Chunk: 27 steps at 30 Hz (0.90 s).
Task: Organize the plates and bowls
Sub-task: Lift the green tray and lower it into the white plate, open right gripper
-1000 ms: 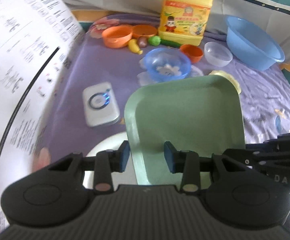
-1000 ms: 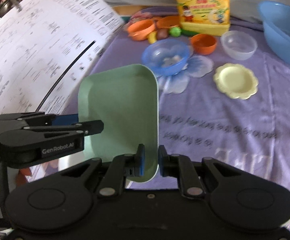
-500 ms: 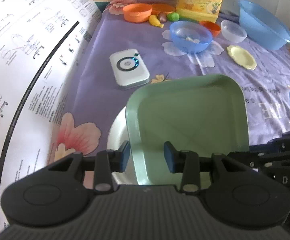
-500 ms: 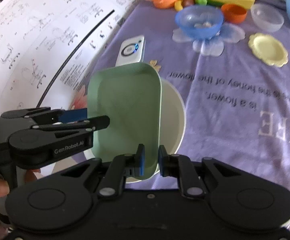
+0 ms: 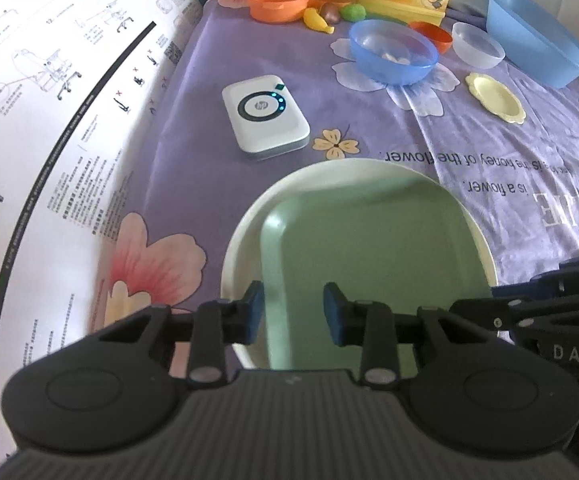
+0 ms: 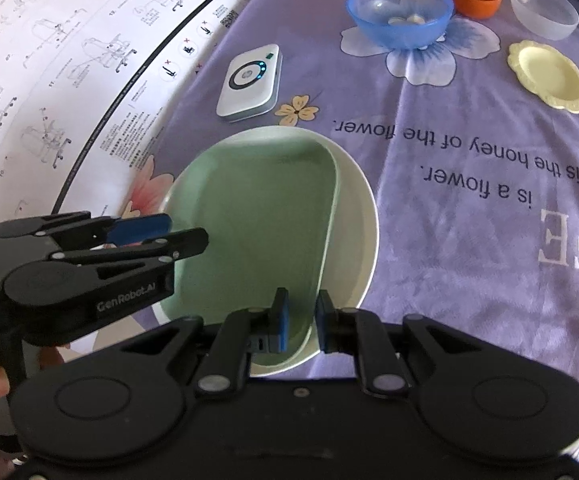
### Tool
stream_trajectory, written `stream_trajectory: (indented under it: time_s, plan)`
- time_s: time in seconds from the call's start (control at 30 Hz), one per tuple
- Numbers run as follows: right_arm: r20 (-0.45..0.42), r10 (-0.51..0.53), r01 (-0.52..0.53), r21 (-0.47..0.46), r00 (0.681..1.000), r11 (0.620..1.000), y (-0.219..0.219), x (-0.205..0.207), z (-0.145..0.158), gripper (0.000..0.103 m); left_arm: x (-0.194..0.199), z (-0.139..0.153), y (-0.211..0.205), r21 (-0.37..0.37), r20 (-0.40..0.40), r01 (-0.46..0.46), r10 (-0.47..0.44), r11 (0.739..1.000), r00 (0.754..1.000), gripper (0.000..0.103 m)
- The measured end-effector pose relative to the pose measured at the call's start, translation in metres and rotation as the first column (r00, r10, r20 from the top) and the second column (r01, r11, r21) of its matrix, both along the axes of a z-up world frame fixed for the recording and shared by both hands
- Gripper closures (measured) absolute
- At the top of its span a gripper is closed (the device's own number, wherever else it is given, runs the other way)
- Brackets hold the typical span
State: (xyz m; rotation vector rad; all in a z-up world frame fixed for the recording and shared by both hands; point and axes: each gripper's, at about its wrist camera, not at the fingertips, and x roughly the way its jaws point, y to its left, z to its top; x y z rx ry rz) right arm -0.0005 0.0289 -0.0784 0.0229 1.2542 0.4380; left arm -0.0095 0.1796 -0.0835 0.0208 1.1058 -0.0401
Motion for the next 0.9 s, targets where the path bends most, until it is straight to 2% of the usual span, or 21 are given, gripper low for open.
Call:
stream_trajectory:
  time_s: [0.17, 0.23, 0.27, 0.3, 0.33, 0.37, 0.4, 0.43, 0.5, 0.67, 0.9]
  plan:
    - [0.036, 0.025, -0.024, -0.033, 0.999, 0.999, 0.004, 0.003, -0.001, 0.087, 0.002, 0.000, 0.004, -0.005, 0.013, -0.009, 0.009, 1.000, 1.000, 0.069]
    - [0.055, 0.031, -0.029, -0.037, 0.998, 0.999, 0.004, 0.002, 0.001, 0.069, 0.001, 0.002, 0.007, -0.001, 0.028, -0.023, 0.023, 1.000, 0.999, 0.060]
    - [0.066, 0.036, -0.034, -0.025, 0.997, 0.999, 0.004, 0.001, 0.004, 0.052, 0.001, 0.003, 0.009, -0.004, 0.034, -0.028, 0.028, 1.000, 0.999, 0.057]
    - [0.081, 0.045, -0.044, -0.012, 0.996, 0.999, 0.004, 0.000, 0.008, 0.034, 0.000, 0.005, 0.011, -0.010, 0.045, -0.034, 0.034, 0.999, 0.998, 0.048]
    - [0.105, 0.051, -0.049, -0.021, 0.993, 0.999, 0.005, -0.002, 0.012, 0.023, -0.002, 0.008, 0.013, -0.011, 0.058, -0.042, 0.043, 0.999, 0.997, 0.036]
    - [0.132, 0.057, -0.053, -0.033, 0.990, 0.998, 0.005, -0.004, 0.017, 0.006, -0.003, 0.010, 0.015, -0.009, 0.072, -0.051, 0.052, 0.999, 0.996, 0.030]
    - [0.165, 0.066, -0.060, -0.043, 0.984, 0.997, 0.006, -0.007, 0.022, 0.000, -0.006, 0.014, 0.017, -0.005, 0.096, -0.062, 0.062, 0.998, 0.993, 0.018]
    - [0.194, 0.083, -0.073, -0.055, 0.978, 0.996, 0.006, -0.010, 0.027, 0.000, -0.008, 0.018, 0.019, -0.001, 0.121, -0.073, 0.073, 0.997, 0.990, 0.009]
    - [0.219, 0.095, -0.081, -0.069, 0.971, 0.994, 0.006, -0.012, 0.032, 0.000, -0.011, 0.024, 0.023, -0.006, 0.154, -0.092, 0.091, 0.996, 0.984, 0.000]
    - [0.246, 0.088, -0.069, -0.085, 0.965, 0.994, 0.003, -0.015, 0.038, 0.000, -0.011, 0.031, 0.031, -0.046, 0.164, -0.128, 0.134, 0.991, 0.977, 0.000]
    - [0.263, 0.070, -0.048, -0.087, 0.962, 0.995, -0.005, -0.019, 0.039, 0.000, -0.011, 0.034, 0.024, -0.041, 0.163, -0.117, 0.122, 0.992, 0.979, 0.000]
